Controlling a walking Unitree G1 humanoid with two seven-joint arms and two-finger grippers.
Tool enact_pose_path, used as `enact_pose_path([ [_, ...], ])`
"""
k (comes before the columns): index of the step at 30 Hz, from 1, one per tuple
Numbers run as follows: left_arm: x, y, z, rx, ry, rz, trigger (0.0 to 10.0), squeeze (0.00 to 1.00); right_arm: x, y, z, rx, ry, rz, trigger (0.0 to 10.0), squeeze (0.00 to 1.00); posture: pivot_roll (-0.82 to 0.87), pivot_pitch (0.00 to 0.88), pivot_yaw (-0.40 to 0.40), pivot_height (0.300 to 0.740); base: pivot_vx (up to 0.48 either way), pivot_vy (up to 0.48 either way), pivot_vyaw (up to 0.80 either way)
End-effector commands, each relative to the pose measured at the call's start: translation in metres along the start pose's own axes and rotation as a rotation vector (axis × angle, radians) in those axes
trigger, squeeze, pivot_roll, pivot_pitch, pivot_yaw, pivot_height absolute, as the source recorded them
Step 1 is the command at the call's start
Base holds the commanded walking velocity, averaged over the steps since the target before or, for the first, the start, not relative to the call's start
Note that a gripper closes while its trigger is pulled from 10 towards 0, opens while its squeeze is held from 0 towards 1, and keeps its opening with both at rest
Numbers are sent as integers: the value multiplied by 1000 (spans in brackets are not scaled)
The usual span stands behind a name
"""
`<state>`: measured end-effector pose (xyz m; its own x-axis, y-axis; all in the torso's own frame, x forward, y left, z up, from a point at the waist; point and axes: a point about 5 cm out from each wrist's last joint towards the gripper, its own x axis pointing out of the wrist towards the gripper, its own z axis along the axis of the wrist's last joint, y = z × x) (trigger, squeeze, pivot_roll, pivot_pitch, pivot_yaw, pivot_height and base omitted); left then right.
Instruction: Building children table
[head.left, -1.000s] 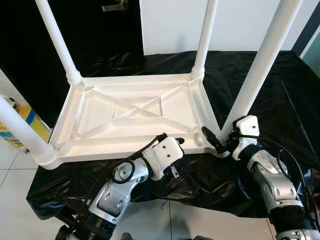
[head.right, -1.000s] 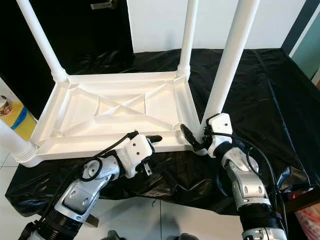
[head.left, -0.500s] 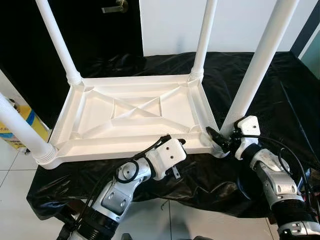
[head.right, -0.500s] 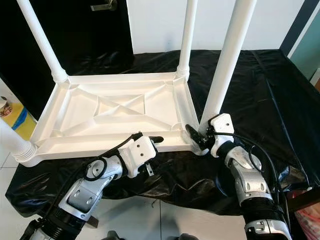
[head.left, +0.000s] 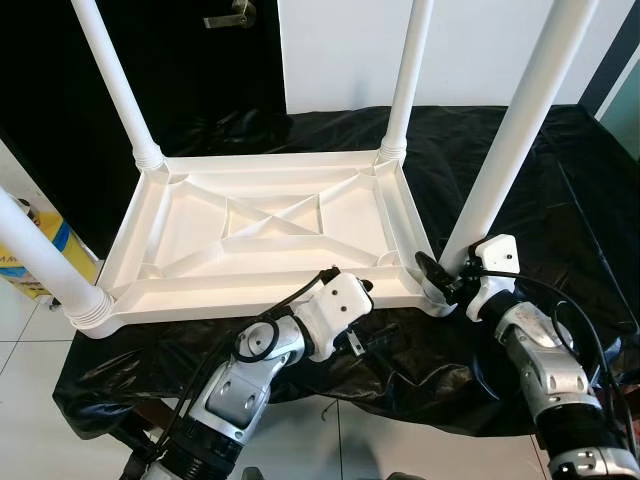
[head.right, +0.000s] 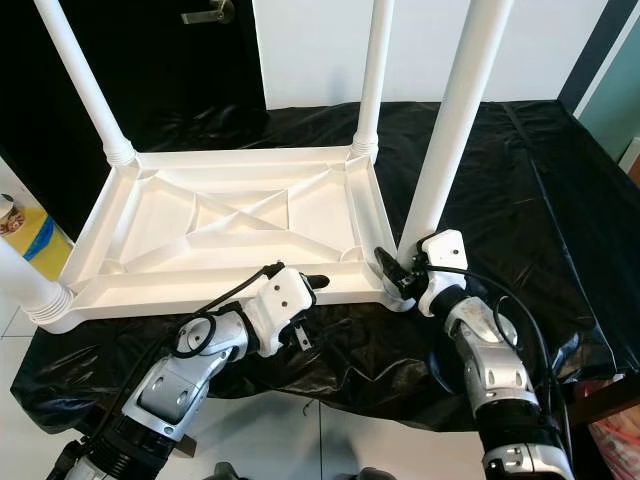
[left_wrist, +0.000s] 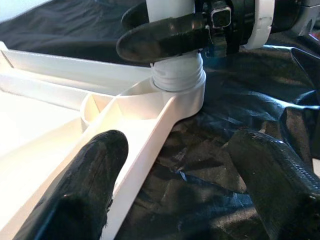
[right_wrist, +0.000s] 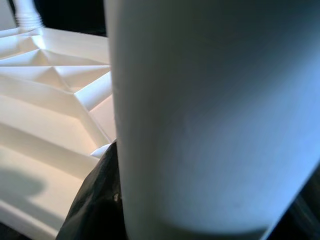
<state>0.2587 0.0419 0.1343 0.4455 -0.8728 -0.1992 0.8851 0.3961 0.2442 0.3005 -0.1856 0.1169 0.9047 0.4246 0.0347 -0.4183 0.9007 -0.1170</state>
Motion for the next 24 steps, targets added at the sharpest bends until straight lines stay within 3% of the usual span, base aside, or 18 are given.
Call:
enact_pose_path([
  [1, -1, -3, 1, -10, -3, -7, 10000, 0, -4, 10, -20, 18, 102, -21, 10000, 0, 7, 72, -19, 740, 0, 0, 0],
  [9, -2, -7, 0, -12, 3, -18, 10000, 0, -7, 14, -25, 28, 127, -130, 10000, 0, 5, 84, -15, 740, 0, 0, 0],
  [12, -3, -6, -1, -11, 18, -21, 10000, 0, -10, 23, -28, 54, 138, -306, 10000, 0, -7, 94, -5, 740, 0, 0, 0],
  [15, -3, -5, -1, -13, 19, -19, 10000, 0, -10, 24, -28, 54, 140, -340, 10000, 0, -7, 94, -5, 740, 0, 0, 0],
  [16, -3, -3, 1, -14, 18, -12, 10000, 0, -10, 26, -28, 75, 137, -431, 10000, 0, -7, 97, -5, 740, 0, 0, 0],
  [24, -1, 2, 4, -10, 16, 9, 10000, 0, -8, 33, -26, 109, 121, -549, 10000, 0, 8, 99, -4, 740, 0, 0, 0],
])
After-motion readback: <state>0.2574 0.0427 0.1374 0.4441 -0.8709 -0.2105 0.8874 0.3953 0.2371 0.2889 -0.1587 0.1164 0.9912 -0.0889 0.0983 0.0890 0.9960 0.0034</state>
